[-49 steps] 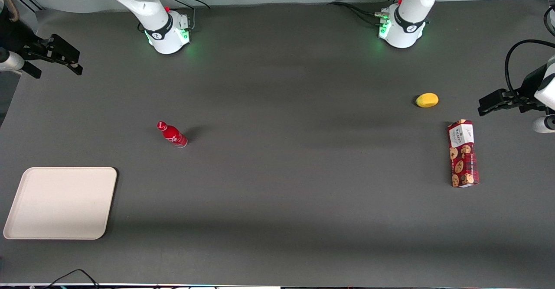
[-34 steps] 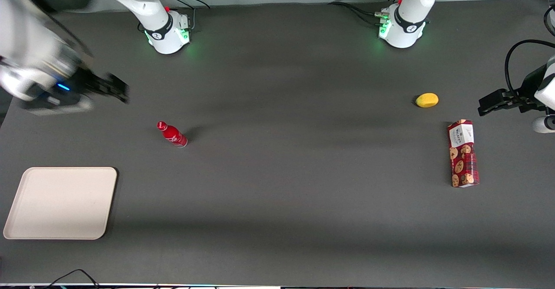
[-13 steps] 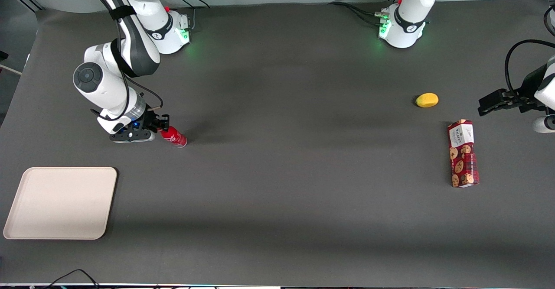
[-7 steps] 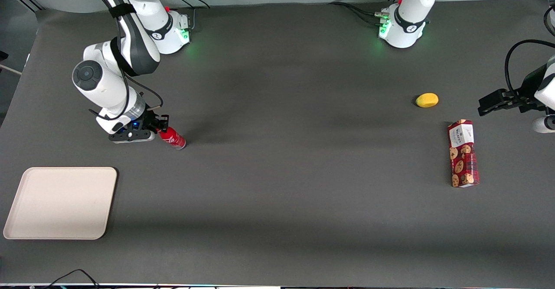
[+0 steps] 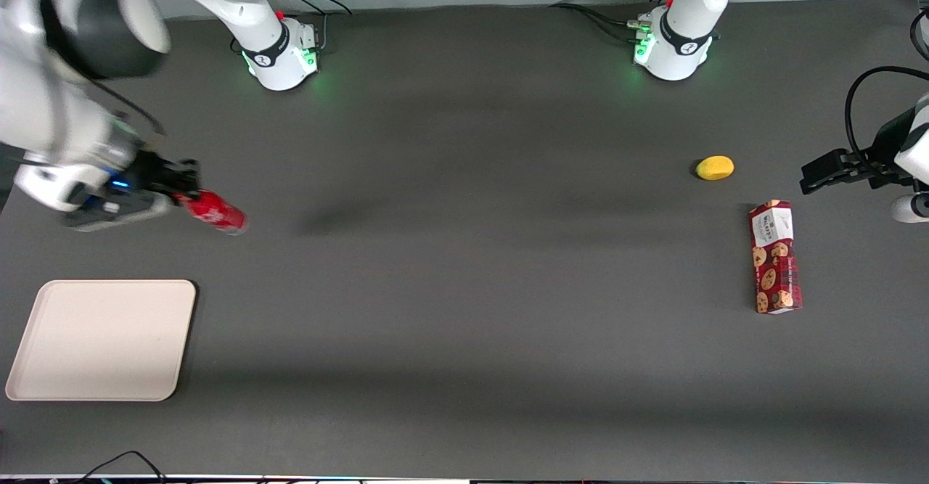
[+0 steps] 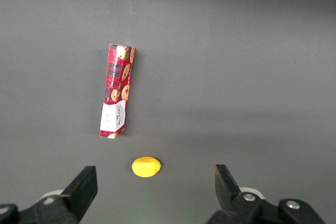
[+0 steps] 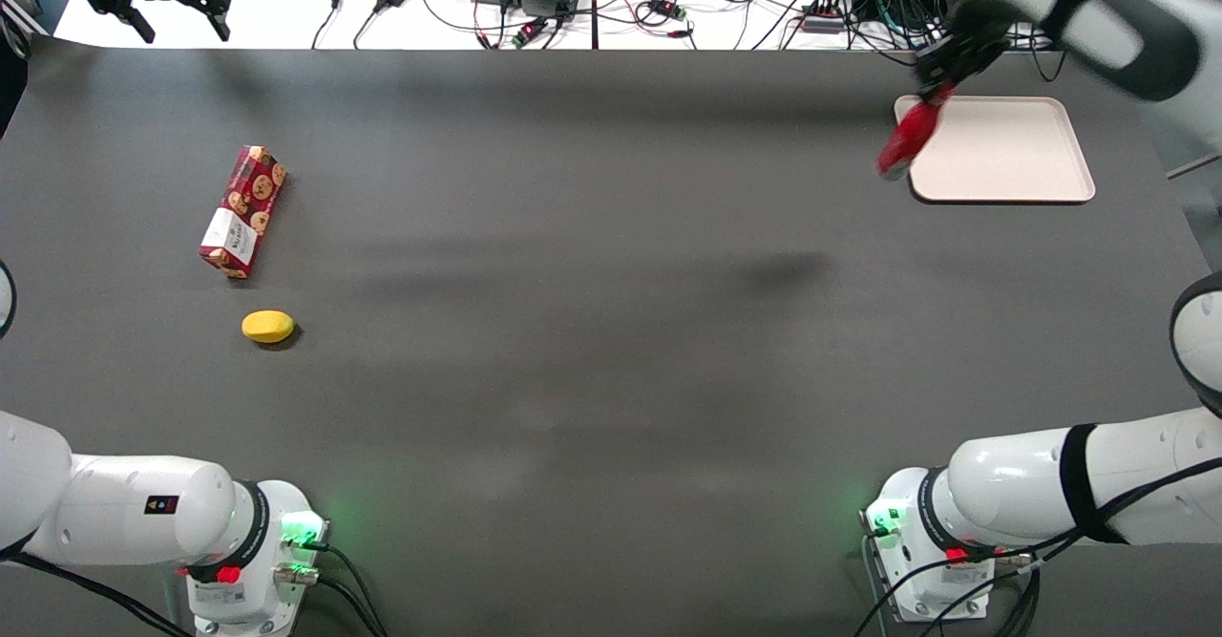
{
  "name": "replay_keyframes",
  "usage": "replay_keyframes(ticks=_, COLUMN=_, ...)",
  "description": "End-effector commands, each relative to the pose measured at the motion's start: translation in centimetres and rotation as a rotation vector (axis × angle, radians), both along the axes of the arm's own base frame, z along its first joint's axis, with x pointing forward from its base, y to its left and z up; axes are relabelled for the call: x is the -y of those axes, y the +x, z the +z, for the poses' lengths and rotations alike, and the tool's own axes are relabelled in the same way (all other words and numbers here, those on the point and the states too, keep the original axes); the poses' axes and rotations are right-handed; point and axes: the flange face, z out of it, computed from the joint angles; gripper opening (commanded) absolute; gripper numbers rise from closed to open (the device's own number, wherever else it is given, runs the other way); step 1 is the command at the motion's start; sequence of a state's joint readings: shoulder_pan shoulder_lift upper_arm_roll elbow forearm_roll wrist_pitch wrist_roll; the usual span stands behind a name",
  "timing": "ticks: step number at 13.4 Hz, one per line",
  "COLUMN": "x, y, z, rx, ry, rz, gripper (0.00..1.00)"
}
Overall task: Place coke bottle on tray
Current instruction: 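Lift the bottle and carry it with the right gripper toward the white tray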
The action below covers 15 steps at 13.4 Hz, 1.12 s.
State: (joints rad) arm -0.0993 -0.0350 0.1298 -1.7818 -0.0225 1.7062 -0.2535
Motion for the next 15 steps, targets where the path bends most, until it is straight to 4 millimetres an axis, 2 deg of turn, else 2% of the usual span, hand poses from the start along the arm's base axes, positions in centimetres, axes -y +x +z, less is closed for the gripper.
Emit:
replay_keyframes(ticks=1, x=7.9, y=0.8, z=4.3, rx=0.012, ry=-0.047, rz=0.15, gripper=0.0)
replay_keyframes(ticks=2, x=11.1, y=0.6, z=5.2, rx=0.015, ry=-0.075, rz=0.211, gripper=0.0)
replay_keyframes(ticks=4, x=15.8, y=1.4, z=5.0, rx=0.004, ry=-0.085, rz=0.298, gripper=0.0)
replay_keyframes(ticks=5, x=18.9, y=1.8, z=4.5, rx=-0.007, ry=-0.088, rz=0.332, gripper=0.0)
replay_keyframes(ticks=7, x=26.4, y=2.6, z=1.1, rx=-0.027, ry=-0.089, rz=0.409, gripper=0.0)
replay_keyframes(ticks=10, x=34.6, y=5.2, z=-5.5, rx=-0.042, ry=-0.119, rz=0.522, gripper=0.0)
replay_keyframes(ticks=12, x=36.9, y=7.8, z=-9.8, rx=-0.024, ry=-0.164, rz=0.582, gripper=0.0)
replay_keyframes(ticks=13, x=38.7, y=8.5, z=-11.7, rx=-0.01, ry=-0.184, rz=0.588, gripper=0.0)
replay_keyframes(ticks=15, x=40.0, y=10.4, z=-16.0, rx=0.019, ry=-0.211, rz=0.613, gripper=0.0)
